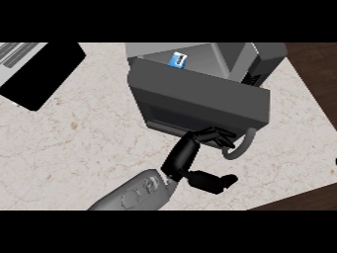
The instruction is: Pick up the milk, place it into the microwave and close the microwave
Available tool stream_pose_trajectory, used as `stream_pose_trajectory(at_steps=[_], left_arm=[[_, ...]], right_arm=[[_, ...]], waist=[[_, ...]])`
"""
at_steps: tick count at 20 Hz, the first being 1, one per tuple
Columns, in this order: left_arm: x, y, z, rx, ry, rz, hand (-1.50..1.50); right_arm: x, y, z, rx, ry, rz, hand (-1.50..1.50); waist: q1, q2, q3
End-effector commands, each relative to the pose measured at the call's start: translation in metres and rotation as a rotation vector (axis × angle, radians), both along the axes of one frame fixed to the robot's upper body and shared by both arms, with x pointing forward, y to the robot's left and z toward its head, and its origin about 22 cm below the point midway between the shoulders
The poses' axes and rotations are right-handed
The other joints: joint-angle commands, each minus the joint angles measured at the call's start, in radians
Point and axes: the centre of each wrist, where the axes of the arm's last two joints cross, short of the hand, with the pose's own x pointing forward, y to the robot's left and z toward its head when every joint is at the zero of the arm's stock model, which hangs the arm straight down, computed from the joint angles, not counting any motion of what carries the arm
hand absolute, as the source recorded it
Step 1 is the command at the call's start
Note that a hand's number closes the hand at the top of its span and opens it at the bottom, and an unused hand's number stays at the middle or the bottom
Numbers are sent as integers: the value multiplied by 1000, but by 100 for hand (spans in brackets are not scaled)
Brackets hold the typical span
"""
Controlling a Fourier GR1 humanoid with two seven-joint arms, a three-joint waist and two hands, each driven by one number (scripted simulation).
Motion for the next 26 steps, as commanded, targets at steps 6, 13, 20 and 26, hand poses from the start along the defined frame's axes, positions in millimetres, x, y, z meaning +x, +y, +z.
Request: stream_pose_trajectory(at_steps=[6,13,20,26], left_arm=[[26,-8,22,-66,-60,84,-150],[44,-13,39,-92,-100,117,-150],[57,-14,46,-100,-103,168,-150],[65,-16,52,-104,-111,183,-150]], right_arm=[[10,-5,19,8,-41,69,-150],[16,-3,26,29,-47,150,-150],[22,-8,37,25,-70,195,-150],[30,-8,47,27,-89,220,-150]], waist=[[-63,18,4],[-102,33,5],[-143,43,7],[-151,51,7]])
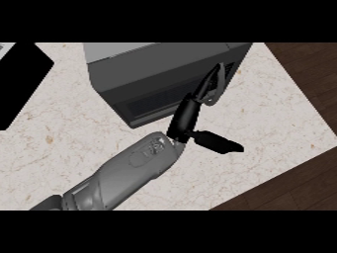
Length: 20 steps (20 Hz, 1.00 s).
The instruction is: Pick up the milk, place it into the microwave and close the microwave
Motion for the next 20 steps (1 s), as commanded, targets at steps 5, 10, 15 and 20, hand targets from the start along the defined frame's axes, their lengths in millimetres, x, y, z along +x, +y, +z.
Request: stream_pose_trajectory(at_steps=[5,10,15,20], left_arm=[[11,-2,9,-17,-14,26,-150],[12,0,4,-22,-10,48,-150],[13,-1,4,-21,-29,44,-150],[13,-3,6,-31,-34,52,-150]], right_arm=[[7,-6,13,-11,-10,22,-150],[8,-10,14,-1,-1,12,-150],[11,-14,23,-31,-4,23,-150],[15,-16,28,-21,-12,36,-150]], waist=[[-23,5,0],[-38,9,1],[-47,9,0],[-54,11,2]])
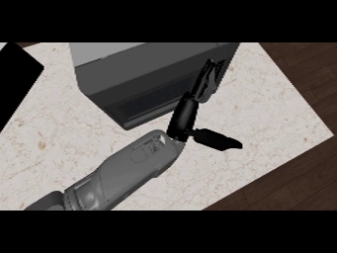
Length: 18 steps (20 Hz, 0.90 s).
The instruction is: Pick up the milk, place it into the microwave and close the microwave
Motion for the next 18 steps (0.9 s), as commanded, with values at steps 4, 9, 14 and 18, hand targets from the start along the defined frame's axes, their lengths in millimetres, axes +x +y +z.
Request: stream_pose_trajectory(at_steps=[4,9,14,18], left_arm=[[9,-2,8,-13,-5,16,-150],[10,-3,9,-18,-4,24,-150],[12,-4,10,-16,-16,34,-150],[10,-4,8,-21,-8,25,-150]], right_arm=[[4,-4,4,10,4,11,-150],[6,-5,11,-7,2,28,-150],[8,-7,13,-15,14,50,-150],[10,-6,18,-6,-1,68,-150]], waist=[[-7,7,2],[-16,9,1],[-17,6,2],[-18,4,1]])
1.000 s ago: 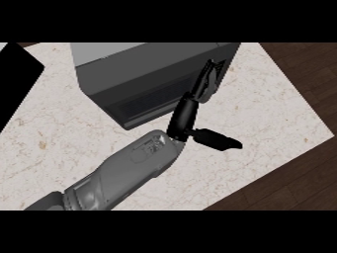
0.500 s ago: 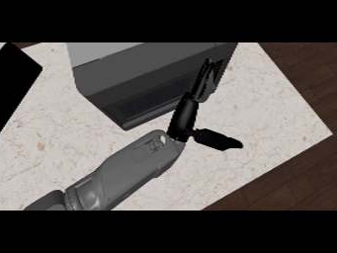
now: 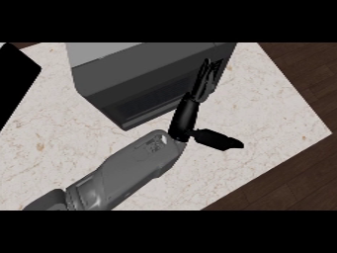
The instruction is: Pick up the milk, place it into the microwave and close the microwave
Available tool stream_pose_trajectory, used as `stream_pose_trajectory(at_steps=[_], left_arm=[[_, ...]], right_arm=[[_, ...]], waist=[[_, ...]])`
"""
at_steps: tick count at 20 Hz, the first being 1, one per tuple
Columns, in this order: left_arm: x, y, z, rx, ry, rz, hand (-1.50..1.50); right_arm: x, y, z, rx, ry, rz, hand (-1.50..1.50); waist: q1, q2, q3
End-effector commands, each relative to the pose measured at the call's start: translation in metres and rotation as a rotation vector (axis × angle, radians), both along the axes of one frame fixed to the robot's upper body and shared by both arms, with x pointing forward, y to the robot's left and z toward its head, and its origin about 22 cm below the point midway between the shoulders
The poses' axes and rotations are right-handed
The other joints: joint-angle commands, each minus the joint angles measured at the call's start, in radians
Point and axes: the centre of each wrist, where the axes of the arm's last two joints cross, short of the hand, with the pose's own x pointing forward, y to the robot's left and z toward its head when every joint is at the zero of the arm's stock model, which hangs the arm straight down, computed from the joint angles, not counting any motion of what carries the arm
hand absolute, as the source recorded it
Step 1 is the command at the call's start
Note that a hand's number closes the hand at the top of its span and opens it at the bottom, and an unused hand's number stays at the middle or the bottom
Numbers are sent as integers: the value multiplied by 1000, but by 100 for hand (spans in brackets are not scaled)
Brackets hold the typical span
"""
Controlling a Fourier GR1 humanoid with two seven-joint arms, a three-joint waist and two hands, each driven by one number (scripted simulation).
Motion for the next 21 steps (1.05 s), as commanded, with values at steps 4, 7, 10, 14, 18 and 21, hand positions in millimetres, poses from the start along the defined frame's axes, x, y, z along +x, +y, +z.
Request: stream_pose_trajectory(at_steps=[4,7,10,14,18,21], left_arm=[[11,-1,10,-10,7,28,-150],[10,2,2,11,103,3,150],[20,12,-8,149,55,67,-150],[44,37,-5,301,-36,240,-150],[49,40,-4,339,-27,280,-150],[52,40,0,363,-33,296,-150]], right_arm=[[1,-1,4,-3,6,16,-150],[3,-1,9,1,-6,25,-150],[3,-2,8,2,4,14,-150],[2,-5,10,-8,13,10,-150],[0,-8,12,3,9,-18,-150],[-2,-10,14,-3,11,-23,-150]], waist=[[-8,3,0],[-9,10,2],[20,2,11],[54,-17,15],[66,-13,13],[73,-17,12]])
